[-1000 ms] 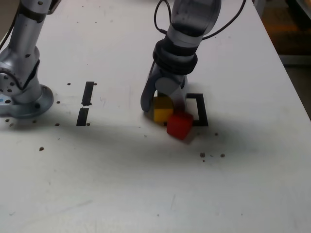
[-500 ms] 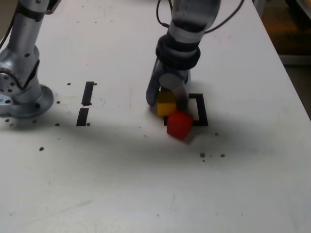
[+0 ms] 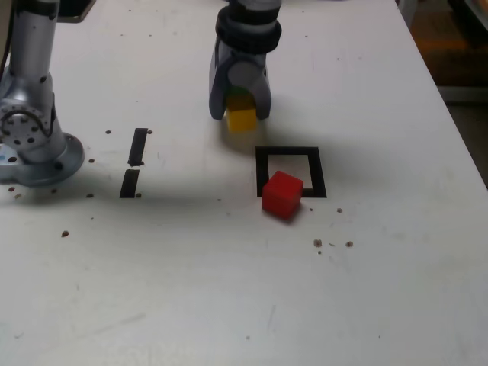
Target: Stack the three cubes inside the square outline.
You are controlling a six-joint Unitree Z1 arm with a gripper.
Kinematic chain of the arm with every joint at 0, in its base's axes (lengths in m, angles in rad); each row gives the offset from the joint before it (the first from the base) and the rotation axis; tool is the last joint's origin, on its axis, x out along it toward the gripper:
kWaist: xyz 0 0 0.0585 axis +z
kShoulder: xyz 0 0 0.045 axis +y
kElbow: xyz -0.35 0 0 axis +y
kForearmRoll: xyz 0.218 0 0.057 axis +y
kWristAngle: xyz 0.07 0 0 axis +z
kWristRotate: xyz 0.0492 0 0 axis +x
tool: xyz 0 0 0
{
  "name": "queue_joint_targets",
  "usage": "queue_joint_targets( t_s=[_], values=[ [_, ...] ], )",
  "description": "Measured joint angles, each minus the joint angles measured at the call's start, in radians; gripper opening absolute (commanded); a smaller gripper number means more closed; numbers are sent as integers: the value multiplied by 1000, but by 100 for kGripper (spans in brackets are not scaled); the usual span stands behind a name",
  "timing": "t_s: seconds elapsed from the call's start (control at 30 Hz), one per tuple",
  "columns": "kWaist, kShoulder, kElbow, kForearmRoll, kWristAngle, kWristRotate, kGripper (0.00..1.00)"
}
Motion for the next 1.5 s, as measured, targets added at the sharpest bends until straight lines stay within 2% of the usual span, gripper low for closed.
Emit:
queue_joint_targets(
  t_s=[0.07,0.13,0.2,0.33,0.43,0.6,0.67,0.8,0.9,0.97,1.07,1.27,1.5],
  values=[
    [35,20,-9,-12,-18,9,24],
    [58,40,-11,-29,-33,17,31],
    [70,55,-11,-53,-42,23,46],
    [75,68,-9,-74,-47,30,83],
    [77,68,-9,-74,-47,41,96],
    [79,59,-7,-52,-28,50,100],
    [79,45,-6,-30,-4,48,100],
    [69,-16,-7,28,45,31,100],
    [24,-83,-15,61,61,25,100],
    [-28,-130,-26,72,58,17,100],
    [-116,-182,-38,77,32,-6,100],
    [-285,-208,-36,76,-26,-60,100],
    [-450,-208,-37,76,-37,-48,100]
  ],
)
